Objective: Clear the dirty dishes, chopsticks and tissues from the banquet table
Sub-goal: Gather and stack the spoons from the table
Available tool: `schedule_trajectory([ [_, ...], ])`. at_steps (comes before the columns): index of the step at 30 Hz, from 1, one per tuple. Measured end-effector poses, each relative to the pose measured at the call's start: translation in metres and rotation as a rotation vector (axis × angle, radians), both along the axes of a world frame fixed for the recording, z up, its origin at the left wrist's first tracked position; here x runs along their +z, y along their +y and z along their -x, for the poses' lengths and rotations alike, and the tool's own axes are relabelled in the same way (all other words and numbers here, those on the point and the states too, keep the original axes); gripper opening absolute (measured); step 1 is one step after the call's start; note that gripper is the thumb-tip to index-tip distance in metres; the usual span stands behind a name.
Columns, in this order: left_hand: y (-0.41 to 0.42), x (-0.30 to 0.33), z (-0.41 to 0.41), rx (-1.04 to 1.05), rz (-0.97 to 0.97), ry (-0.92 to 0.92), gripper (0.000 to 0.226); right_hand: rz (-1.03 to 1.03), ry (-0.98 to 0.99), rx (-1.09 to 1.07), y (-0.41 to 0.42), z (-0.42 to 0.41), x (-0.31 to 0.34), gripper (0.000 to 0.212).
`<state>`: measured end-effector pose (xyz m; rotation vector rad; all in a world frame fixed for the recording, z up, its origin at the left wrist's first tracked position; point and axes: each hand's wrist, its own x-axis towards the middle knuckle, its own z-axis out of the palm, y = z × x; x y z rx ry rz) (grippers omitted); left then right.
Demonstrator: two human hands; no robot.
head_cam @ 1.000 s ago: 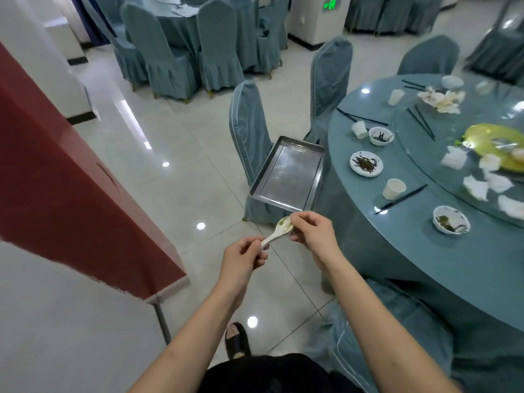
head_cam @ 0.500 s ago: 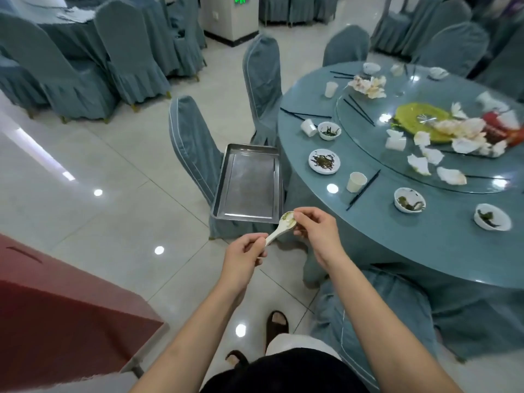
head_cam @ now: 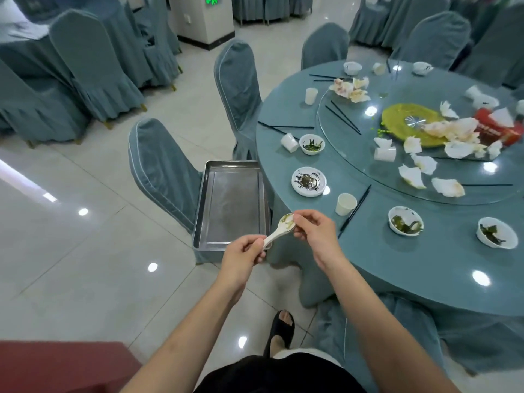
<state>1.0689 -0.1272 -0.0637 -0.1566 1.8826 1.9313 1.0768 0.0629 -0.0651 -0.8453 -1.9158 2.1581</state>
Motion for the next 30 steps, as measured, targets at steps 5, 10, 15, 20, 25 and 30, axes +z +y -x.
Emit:
schedule_trajectory([
  [5, 0.056, 0.000, 0.067, 0.023, 0.053, 0.010, 0.020, 0.025, 0.005, -0.017, 0.055, 0.059, -0.005, 0.004],
  [10, 0.105, -0.009, 0.102, 0.012, 0.101, -0.018, 0.020, 0.007, 0.001, -0.044, 0.102, 0.089, -0.018, 0.008],
  [15, 0.140, -0.019, 0.132, -0.015, 0.122, -0.042, 0.016, 0.015, -0.019, -0.107, 0.137, 0.107, -0.030, 0.008],
  [20, 0.164, -0.031, 0.165, -0.066, 0.102, -0.054, 0.014, 0.018, -0.051, -0.173, 0.161, 0.128, -0.041, 0.004],
  [25, 0.186, -0.050, 0.209, -0.085, 0.097, -0.109, 0.012, 0.023, -0.095, -0.212, 0.179, 0.163, -0.048, 0.004],
  [30, 0.195, -0.067, 0.266, -0.104, 0.124, -0.101, 0.010, -0.005, -0.167, -0.233, 0.185, 0.208, -0.061, 0.005],
])
